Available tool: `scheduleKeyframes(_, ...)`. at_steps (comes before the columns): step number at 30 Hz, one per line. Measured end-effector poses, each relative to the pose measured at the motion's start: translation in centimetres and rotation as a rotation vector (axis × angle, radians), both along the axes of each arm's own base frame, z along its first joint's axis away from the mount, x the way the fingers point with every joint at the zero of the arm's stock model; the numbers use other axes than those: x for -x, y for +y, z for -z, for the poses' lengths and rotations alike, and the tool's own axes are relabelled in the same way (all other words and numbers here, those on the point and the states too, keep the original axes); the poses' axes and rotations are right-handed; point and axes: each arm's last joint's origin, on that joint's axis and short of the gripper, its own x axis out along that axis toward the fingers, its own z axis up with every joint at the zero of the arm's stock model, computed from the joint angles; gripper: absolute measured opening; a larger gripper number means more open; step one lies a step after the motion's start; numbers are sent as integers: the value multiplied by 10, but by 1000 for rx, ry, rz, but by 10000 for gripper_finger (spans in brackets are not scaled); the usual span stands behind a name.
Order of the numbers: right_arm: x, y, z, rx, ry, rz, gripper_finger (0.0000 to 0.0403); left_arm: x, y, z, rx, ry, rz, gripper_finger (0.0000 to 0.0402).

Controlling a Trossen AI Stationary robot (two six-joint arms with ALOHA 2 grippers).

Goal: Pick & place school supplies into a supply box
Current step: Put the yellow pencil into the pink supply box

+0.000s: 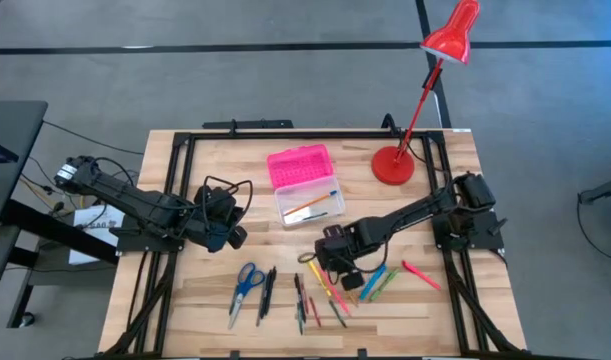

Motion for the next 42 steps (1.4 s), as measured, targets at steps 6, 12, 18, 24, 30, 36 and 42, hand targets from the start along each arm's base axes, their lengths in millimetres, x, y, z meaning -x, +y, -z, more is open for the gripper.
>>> scheduleKeyframes(6,2,-12,2,-131,118,513,87,0,0,0,-6,-2,-3,46)
scheduleKeyframes(12,3,3,1,-194,116,657,87,0,0,0,-17,5,8,46)
scheduleKeyframes(18,4,11,13,-193,168,759,87,0,0,0,-18,7,10,46)
scheduleKeyframes(24,1,13,27,-198,201,828,87,0,0,0,-21,11,14,46)
scheduleKeyframes(30,1,13,28,-196,202,852,87,0,0,0,-22,12,16,46)
scheduleKeyframes(36,4,10,29,-136,199,870,83,0,0,0,-24,13,19,46)
scheduleKeyframes(42,10,-9,32,-58,241,930,50,0,0,0,-27,12,17,46)
